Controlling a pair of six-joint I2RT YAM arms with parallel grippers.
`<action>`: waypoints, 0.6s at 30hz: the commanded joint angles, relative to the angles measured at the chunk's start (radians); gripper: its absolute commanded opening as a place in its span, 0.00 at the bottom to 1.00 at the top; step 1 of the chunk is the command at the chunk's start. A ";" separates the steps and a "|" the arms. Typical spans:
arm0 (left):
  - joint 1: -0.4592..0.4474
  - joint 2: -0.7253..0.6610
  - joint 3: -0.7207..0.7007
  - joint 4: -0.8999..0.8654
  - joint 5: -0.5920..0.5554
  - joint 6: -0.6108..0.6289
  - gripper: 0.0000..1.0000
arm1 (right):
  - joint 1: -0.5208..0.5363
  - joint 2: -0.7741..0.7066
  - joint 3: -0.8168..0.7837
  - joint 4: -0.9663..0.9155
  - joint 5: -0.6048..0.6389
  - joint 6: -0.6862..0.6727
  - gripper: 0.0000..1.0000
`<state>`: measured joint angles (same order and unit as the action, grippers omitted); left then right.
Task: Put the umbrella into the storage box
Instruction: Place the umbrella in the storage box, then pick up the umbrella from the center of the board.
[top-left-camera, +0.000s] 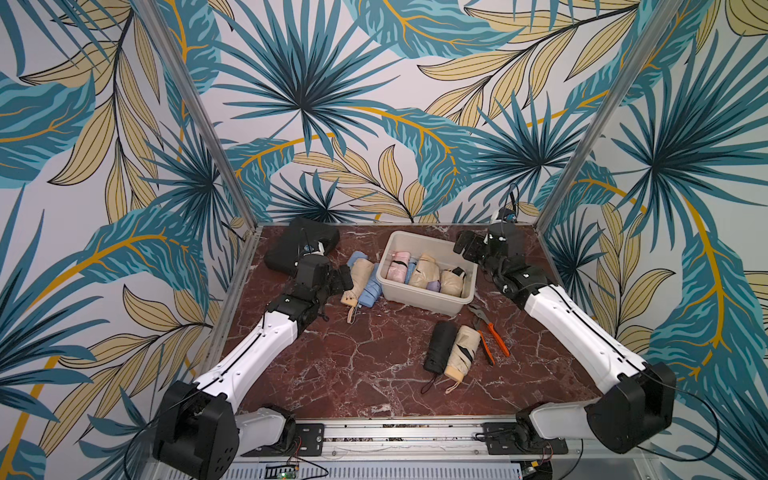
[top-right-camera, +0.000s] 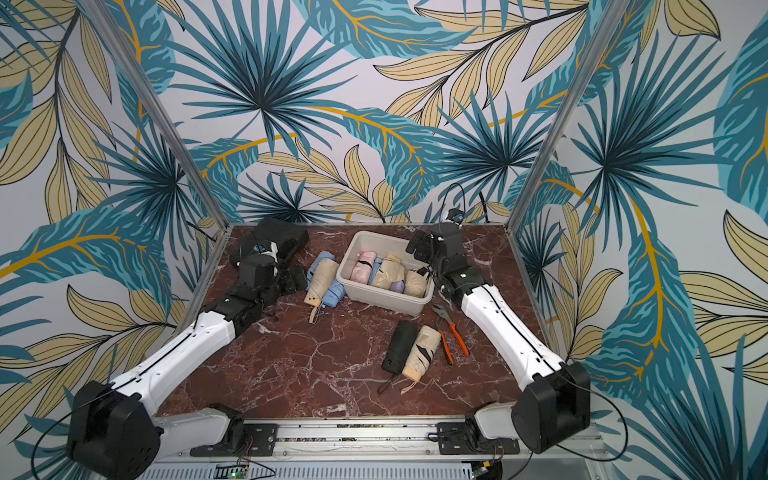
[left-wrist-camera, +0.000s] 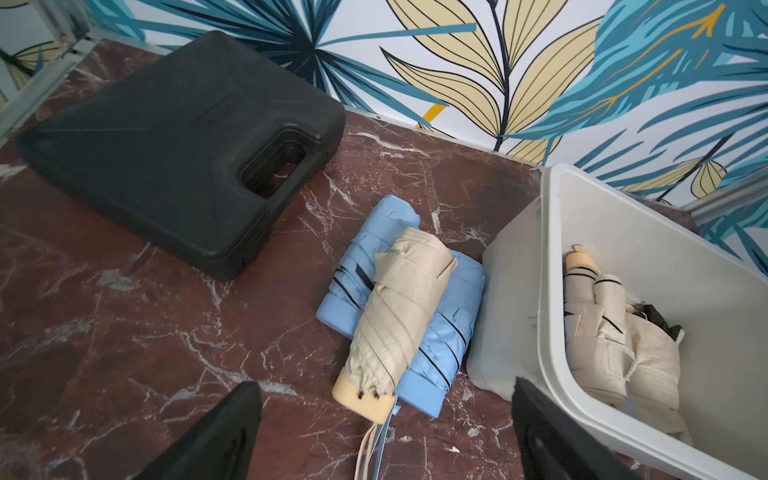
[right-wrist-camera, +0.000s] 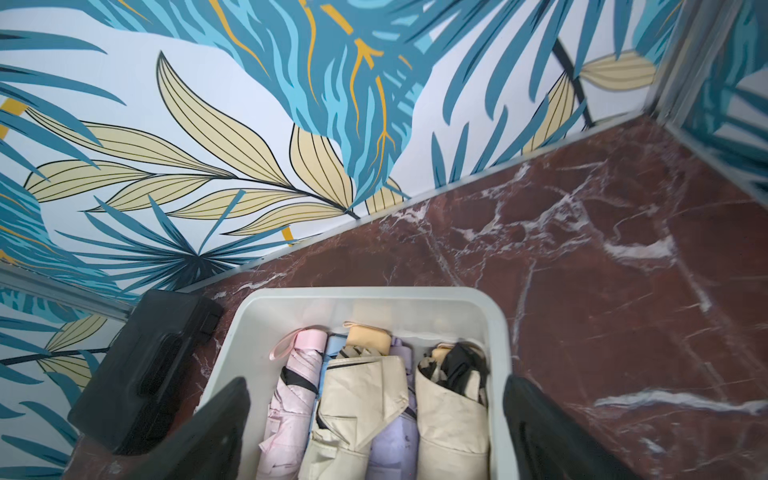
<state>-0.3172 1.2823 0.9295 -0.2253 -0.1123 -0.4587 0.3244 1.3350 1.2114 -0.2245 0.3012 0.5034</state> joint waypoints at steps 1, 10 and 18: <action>0.024 0.079 0.061 0.016 0.114 0.130 0.97 | -0.026 -0.052 -0.059 -0.062 0.060 -0.052 0.99; 0.038 0.310 0.213 -0.080 0.218 0.289 0.96 | -0.059 -0.182 -0.147 -0.115 0.084 -0.040 1.00; 0.038 0.506 0.406 -0.232 0.280 0.333 0.96 | -0.069 -0.220 -0.170 -0.134 0.100 -0.050 1.00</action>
<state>-0.2859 1.7565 1.2766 -0.3794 0.1322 -0.1638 0.2611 1.1332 1.0679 -0.3382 0.3775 0.4698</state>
